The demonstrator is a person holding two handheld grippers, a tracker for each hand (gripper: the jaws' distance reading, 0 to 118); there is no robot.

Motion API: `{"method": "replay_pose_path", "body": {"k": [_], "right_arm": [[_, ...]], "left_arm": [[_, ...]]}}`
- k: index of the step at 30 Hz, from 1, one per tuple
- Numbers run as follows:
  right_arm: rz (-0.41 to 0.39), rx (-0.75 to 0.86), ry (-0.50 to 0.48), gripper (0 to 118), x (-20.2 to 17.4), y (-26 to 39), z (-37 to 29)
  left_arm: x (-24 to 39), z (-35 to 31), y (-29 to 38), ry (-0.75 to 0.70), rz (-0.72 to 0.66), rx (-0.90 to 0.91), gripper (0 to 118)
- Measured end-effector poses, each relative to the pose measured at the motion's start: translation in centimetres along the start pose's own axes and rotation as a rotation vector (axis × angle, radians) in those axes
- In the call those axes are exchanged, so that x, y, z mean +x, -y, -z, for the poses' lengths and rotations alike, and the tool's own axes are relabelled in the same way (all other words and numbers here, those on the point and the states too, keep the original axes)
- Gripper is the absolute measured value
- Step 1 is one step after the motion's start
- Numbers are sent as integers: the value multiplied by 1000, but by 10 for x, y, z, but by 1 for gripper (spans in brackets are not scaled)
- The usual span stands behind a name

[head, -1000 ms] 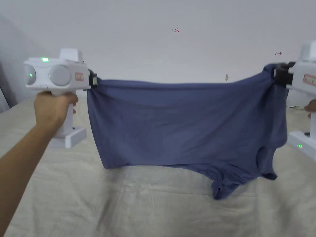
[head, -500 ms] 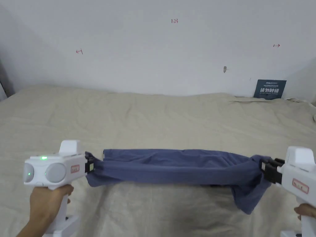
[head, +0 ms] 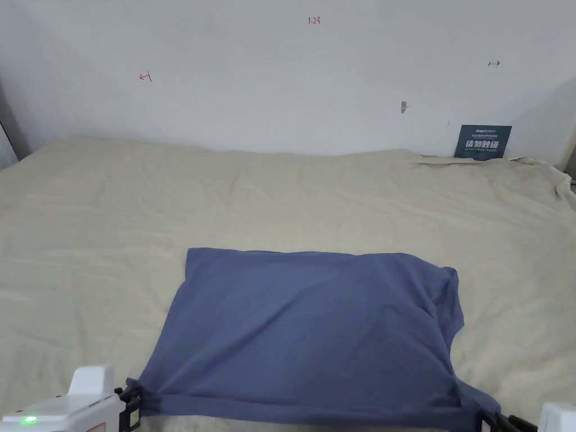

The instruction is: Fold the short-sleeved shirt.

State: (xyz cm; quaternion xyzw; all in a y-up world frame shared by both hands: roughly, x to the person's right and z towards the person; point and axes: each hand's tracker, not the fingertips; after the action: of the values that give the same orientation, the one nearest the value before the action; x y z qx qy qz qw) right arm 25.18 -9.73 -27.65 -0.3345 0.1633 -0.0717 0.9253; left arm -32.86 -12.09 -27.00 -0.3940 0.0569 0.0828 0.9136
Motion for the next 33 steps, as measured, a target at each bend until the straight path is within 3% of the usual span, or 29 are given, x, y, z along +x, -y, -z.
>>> {"method": "replay_pose_path", "body": {"k": [5, 16, 21, 23, 24, 26, 27, 28, 29, 33], "right_arm": [[12, -44, 9, 3, 0, 33, -14], [127, -173, 105, 3, 14, 74, 24], [139, -192, 123, 4, 14, 75, 28], [141, -194, 119, 5, 11, 69, 23], [134, -184, 122, 13, 8, 64, 19], [105, -159, 134, 46, 0, 52, 11], [96, -139, 123, 73, -4, 44, 6], [84, -110, 111, 87, -8, 35, 1], [71, -74, 98, 94, -12, 26, -4], [18, 77, 79, 95, -32, -13, -30]], "left_arm": [[-8, -12, 30, -2, -28, -26, 0], [-1, 9, 64, -52, -11, -99, 1], [2, 6, 62, -62, -20, -106, 4], [4, 1, 59, -58, -19, -121, 20], [7, -4, 56, -63, -15, -130, 42], [9, -12, 53, -57, -6, -131, 87], [11, -18, 50, -52, -2, -115, 107], [12, -24, 45, -44, -4, -78, 114], [12, -30, 40, -29, -18, -40, 115], [17, -58, 15, -4, -61, 89, 115]]}}
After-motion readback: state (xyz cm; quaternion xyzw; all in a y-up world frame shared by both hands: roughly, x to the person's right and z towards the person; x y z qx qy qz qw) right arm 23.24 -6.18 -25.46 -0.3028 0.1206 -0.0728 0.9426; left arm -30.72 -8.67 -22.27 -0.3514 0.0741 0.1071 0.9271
